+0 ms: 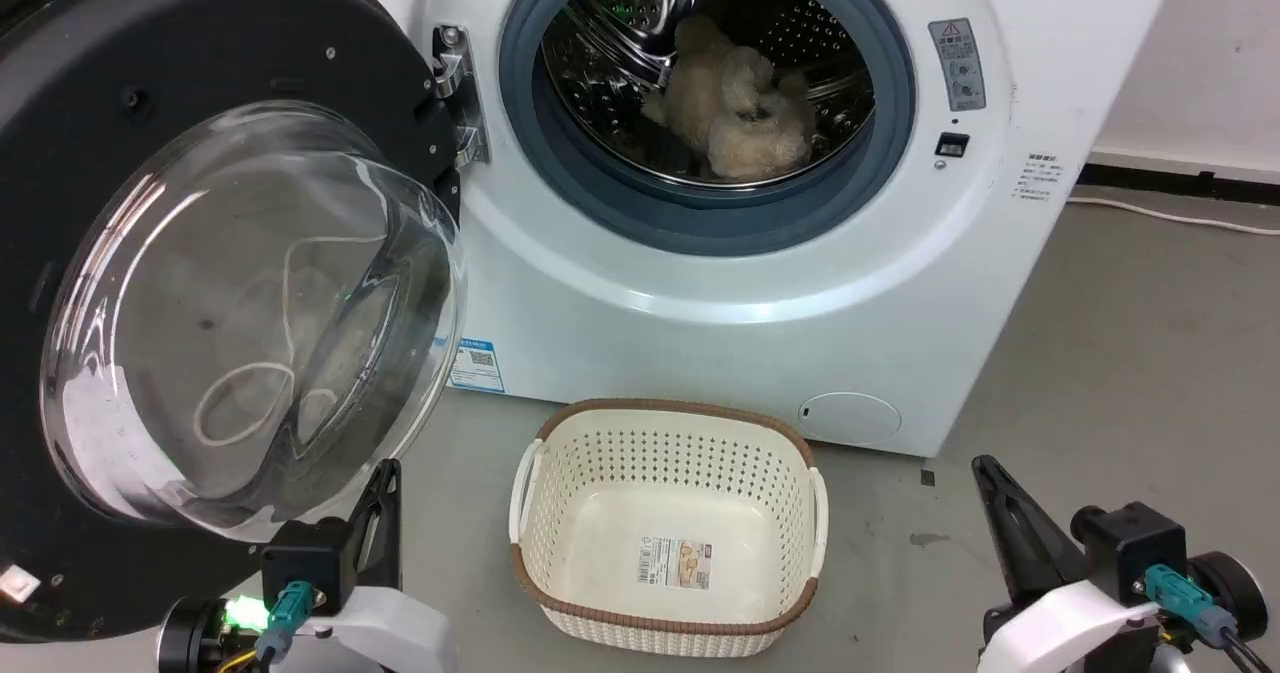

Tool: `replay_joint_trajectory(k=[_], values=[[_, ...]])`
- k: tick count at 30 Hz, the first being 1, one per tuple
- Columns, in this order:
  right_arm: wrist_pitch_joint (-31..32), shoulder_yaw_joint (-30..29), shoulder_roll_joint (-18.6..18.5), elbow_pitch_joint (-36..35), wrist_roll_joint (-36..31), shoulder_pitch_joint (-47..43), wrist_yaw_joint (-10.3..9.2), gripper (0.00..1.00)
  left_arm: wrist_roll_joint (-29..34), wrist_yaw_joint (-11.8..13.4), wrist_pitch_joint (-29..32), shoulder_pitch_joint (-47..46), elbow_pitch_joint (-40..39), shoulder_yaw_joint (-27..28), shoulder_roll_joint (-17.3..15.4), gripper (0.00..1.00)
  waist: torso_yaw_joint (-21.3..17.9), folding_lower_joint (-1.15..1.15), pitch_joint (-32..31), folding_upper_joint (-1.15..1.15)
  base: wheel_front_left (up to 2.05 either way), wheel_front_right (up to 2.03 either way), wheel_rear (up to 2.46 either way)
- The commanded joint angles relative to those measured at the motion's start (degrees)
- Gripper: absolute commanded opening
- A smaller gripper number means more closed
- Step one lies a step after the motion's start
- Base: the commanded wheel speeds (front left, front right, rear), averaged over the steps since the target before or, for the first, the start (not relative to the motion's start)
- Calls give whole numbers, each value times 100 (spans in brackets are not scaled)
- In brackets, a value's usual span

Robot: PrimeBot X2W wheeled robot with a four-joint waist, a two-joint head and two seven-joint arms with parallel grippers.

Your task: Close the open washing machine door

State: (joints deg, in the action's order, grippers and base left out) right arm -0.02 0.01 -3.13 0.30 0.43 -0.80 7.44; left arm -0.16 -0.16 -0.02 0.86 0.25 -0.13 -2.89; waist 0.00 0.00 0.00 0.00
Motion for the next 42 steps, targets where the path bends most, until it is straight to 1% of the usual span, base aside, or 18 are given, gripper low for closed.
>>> replay_joint_trajectory(k=[1,33,34,42], values=[[2,-1,25,-30,-43,80,5,0,16,16,2,-86,-25,13,2,0,0,0,0,0,0,0,0],[2,-1,25,-30,-43,80,5,0,16,16,2,-86,-25,13,2,0,0,0,0,0,0,0,0],[-1,0,0,0,4,-1,-1,100,0,0,-2,0,1,-3,1,100,0,0,0,0,0,0,0],[-52,-14,-3,7,59,-13,-1,100,0,-5,-55,-1,2,-28,1,100,2,0,1,0,0,0,0]])
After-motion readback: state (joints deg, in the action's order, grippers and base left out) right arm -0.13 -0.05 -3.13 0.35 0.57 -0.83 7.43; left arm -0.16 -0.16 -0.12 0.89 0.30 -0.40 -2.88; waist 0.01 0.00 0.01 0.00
